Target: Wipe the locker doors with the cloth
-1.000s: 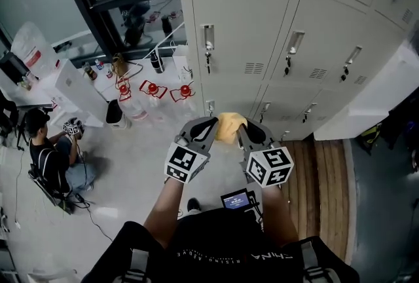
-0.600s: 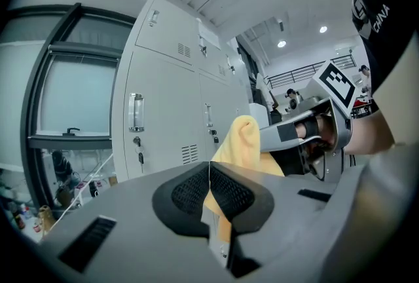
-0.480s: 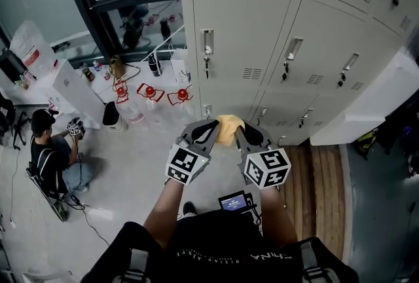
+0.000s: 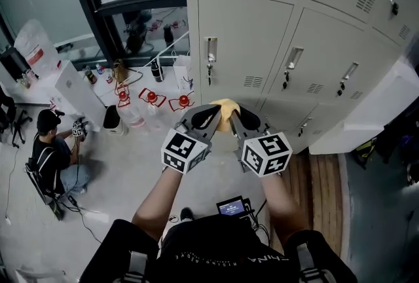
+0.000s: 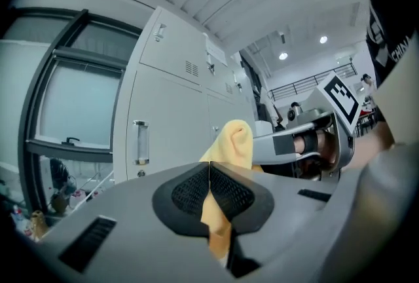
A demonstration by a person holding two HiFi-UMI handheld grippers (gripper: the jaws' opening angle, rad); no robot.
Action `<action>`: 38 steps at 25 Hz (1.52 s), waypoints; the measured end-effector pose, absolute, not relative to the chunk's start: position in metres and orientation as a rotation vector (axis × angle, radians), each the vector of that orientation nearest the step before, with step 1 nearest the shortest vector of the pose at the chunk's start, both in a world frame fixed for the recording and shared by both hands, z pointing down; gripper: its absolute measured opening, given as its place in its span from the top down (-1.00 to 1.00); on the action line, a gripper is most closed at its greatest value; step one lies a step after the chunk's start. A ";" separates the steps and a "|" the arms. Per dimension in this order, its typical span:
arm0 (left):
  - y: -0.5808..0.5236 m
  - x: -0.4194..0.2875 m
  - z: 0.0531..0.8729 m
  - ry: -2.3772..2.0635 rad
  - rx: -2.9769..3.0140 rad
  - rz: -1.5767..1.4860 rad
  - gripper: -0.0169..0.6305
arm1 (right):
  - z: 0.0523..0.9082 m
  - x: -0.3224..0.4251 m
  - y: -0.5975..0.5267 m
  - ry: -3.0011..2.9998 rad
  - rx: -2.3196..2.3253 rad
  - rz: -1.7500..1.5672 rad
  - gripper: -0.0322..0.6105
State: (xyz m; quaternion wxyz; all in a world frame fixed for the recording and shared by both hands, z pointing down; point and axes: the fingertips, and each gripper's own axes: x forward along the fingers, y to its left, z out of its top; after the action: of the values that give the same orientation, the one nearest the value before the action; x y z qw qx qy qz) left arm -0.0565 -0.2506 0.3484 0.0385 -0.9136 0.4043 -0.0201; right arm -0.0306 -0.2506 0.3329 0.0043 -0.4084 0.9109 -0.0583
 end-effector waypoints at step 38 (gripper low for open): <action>-0.428 -0.139 0.152 1.415 -2.565 -0.046 0.89 | 0.124 -0.117 -0.434 2.709 -1.470 0.113 0.74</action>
State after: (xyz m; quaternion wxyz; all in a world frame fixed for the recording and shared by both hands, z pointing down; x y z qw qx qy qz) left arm -0.1394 -0.4277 0.1524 0.1056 -0.8707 0.4801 -0.0156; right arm -0.1172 -0.4340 0.1238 0.0285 -0.4765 0.8779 0.0368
